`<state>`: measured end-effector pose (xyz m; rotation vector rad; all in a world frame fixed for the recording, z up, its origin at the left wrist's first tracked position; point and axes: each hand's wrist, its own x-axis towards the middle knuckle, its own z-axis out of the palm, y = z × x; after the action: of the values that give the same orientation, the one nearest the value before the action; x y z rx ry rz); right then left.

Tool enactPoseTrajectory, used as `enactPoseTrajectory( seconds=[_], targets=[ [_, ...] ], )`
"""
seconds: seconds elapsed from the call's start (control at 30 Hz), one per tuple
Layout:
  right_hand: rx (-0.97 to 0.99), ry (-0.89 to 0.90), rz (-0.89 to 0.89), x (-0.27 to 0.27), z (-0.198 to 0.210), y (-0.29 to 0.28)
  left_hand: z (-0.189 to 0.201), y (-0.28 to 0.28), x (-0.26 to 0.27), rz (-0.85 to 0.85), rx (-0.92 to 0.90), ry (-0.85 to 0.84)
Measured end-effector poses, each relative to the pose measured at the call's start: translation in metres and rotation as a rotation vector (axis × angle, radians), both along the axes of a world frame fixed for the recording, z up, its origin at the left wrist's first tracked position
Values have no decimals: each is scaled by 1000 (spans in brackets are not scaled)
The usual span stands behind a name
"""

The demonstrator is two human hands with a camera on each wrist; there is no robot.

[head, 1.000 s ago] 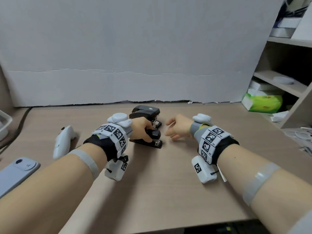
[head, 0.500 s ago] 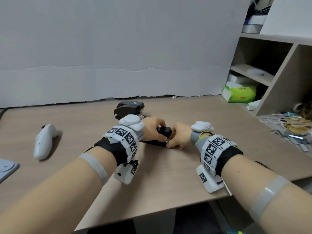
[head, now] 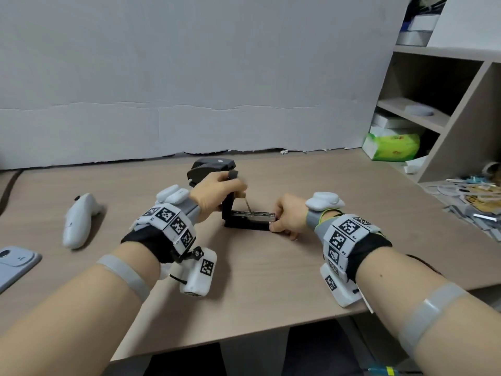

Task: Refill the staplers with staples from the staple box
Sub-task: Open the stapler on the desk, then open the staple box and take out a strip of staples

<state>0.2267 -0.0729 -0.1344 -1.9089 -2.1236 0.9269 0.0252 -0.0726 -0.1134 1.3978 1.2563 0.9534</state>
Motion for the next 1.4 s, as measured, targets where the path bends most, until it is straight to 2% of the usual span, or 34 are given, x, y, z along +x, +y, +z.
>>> enactPoseTrajectory(
  seconds=[0.1,0.2,0.27,0.33,0.47,0.5,0.6,0.63,0.83,0.93,1.03,1.13,1.2,1.27,1.33,1.4],
  targets=[
    [-7,13,-1,0,1,-1,-3,-3,-10,157,-40,-190],
    [-3,10,-6,-1,1,-2,-10,0,-29,360,-175,-424],
    [0,15,0,-2,1,-2,-18,1,-46,481,-213,-469],
    [1,21,-2,-3,0,-1,-27,0,-59,565,-219,-355],
    [-1,29,-6,-2,0,-1,-38,-2,-68,556,-231,-228],
    [-3,29,-5,-2,-1,-1,-39,-1,-68,559,-202,-163],
    [-4,32,-11,-2,-1,-1,-41,4,-68,547,-73,172],
    [-6,36,-14,-2,-1,-1,-41,4,-68,533,-49,228],
    [-10,26,-21,-3,0,-3,-36,7,-72,497,-68,318],
    [-15,10,-11,-3,1,-3,-21,3,-57,493,62,326],
    [-26,-9,-6,-3,4,-3,-5,-5,-24,345,242,394],
    [-30,-24,-2,-1,12,-6,2,-11,17,23,325,575],
    [31,-39,-28,6,21,-7,2,-12,38,-141,309,689],
    [140,-64,-109,23,30,-2,-2,-3,56,-236,259,702],
    [213,-104,-204,42,36,3,-4,4,61,-257,198,680],
    [174,-190,-276,60,33,4,-10,15,65,-256,121,624]
  ],
)
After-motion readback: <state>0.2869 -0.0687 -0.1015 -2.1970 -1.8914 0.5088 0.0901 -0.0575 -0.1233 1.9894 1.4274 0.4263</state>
